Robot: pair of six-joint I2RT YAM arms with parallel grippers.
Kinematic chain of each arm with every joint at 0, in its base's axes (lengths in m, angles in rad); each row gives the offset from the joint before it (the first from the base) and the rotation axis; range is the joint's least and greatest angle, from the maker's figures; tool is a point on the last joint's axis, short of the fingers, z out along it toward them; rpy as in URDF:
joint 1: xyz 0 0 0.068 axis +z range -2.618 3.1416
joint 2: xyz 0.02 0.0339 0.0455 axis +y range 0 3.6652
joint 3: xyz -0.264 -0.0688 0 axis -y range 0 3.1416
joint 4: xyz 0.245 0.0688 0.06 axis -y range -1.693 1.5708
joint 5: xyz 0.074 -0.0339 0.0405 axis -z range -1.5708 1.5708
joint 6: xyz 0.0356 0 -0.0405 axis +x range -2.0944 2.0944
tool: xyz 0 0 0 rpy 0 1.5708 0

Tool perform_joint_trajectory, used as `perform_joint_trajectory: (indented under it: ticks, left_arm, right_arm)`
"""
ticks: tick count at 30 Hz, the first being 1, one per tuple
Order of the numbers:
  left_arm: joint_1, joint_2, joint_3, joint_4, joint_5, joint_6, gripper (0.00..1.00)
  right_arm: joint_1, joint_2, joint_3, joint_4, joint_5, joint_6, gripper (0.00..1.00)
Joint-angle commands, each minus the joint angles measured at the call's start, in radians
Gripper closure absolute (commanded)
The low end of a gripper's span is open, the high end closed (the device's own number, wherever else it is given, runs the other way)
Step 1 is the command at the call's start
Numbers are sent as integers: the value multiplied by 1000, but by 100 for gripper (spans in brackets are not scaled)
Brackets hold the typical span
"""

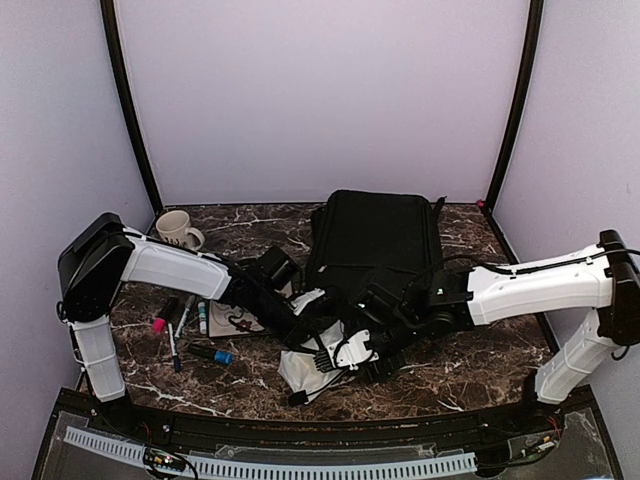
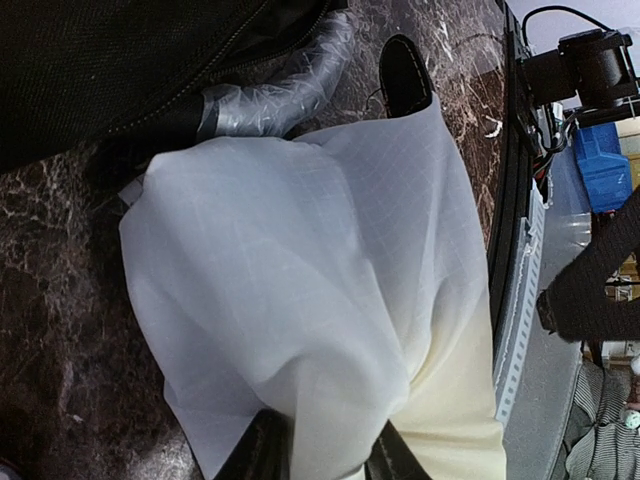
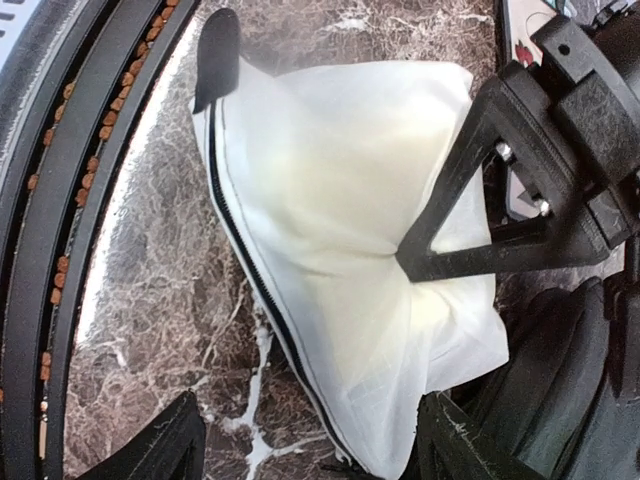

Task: Pack the student bag
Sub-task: Pick up the pencil case from the center of the board.

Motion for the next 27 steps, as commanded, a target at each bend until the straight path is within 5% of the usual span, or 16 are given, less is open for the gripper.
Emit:
perform_joint_trajectory:
  ticks: [1,14,16,20,27]
  left_arm:
    - [28,66,-45,-62,-68,32,72]
    - [54,95,-30,-54,-47,28,72]
    - [57,97,-28,-56,-56,22,73]
    - [62,91,-23,-61,-52,17,70]
    - [65,-16,-21,-46,-52,18,40]
  right_arm:
    - [48,26,-15,146,149,-21,27]
    - [74,125,-101,335,182,-39,34]
    - [80,133,-120,397,207,-27,40]
    - [83,126,-129,476,236,25,67]
    - [79,102,-70,319,170,23,91]
